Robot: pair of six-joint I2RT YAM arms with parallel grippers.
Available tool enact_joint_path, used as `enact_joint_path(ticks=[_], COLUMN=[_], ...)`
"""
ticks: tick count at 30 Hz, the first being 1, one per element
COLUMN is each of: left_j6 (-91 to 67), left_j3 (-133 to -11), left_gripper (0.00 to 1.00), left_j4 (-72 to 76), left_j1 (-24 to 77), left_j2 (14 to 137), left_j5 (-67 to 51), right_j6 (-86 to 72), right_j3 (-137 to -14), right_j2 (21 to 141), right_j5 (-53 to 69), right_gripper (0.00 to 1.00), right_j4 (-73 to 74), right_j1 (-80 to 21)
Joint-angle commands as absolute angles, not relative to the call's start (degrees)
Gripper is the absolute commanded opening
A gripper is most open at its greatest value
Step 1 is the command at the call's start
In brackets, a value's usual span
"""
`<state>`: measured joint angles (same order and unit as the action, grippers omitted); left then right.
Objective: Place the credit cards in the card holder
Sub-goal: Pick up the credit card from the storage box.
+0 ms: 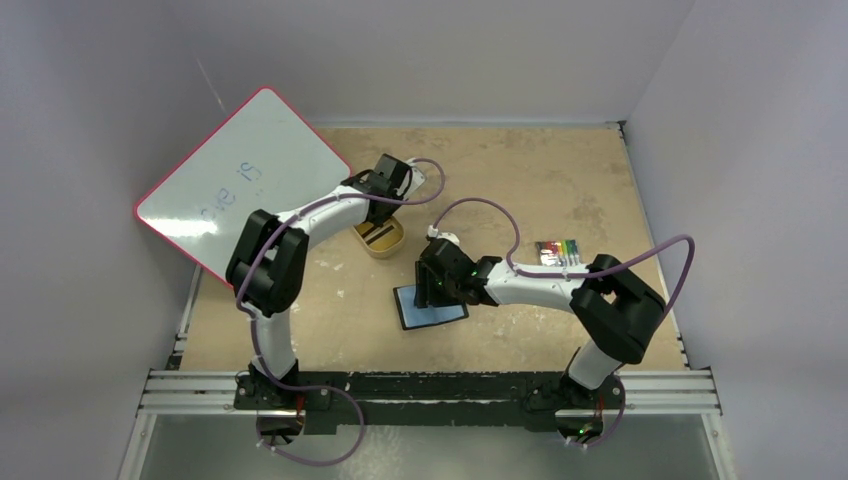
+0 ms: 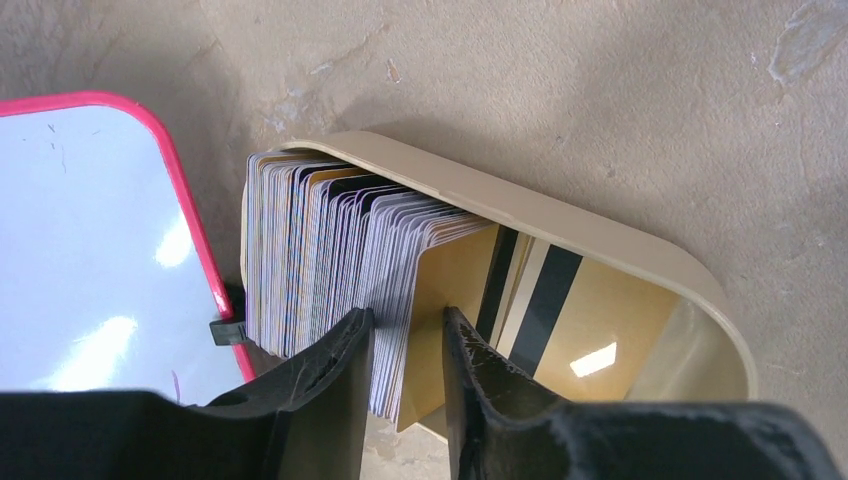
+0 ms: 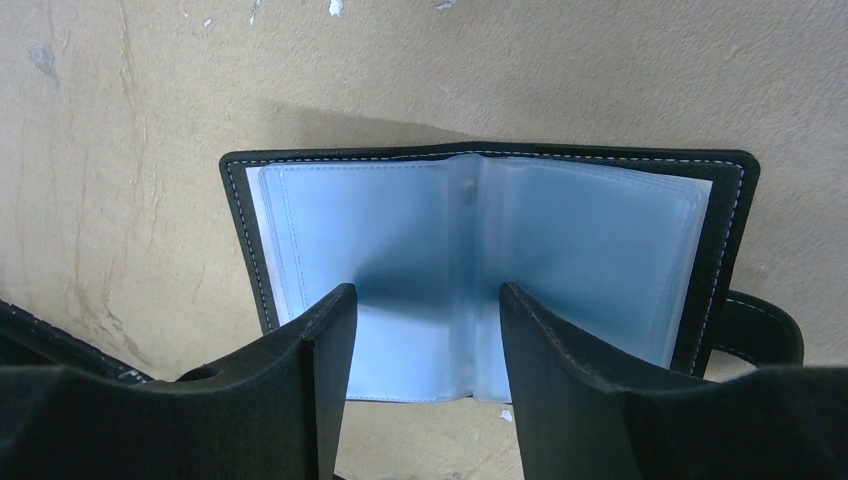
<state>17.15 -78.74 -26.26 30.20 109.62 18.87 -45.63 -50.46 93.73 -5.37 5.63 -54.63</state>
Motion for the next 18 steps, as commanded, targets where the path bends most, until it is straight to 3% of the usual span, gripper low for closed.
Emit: enact_joint_path(ticks=[1, 12, 18], left_j6=[18.4, 18.8, 17.1], left_j3=[-78.8, -80.4, -83.4], left_gripper=[0.28, 0.18, 0.06], left_j4=[-24.7, -27.2, -30.9], left_j1=[29.8, 29.9, 30.0], left_j2=[107.6, 107.2, 107.3], left_j5=[20.2, 19.9, 18.8], right_j6=[-46.4, -46.3, -46.5], right_j3=[-50.2, -50.2, -50.0], right_j2=[94.0, 94.4, 94.3], right_j5=[-4.0, -4.0, -4.2], right_gripper=[0.57, 0.57, 0.57], right_j4=[7.0, 6.4, 6.0], right_j1=[-55.1, -55.0, -55.0])
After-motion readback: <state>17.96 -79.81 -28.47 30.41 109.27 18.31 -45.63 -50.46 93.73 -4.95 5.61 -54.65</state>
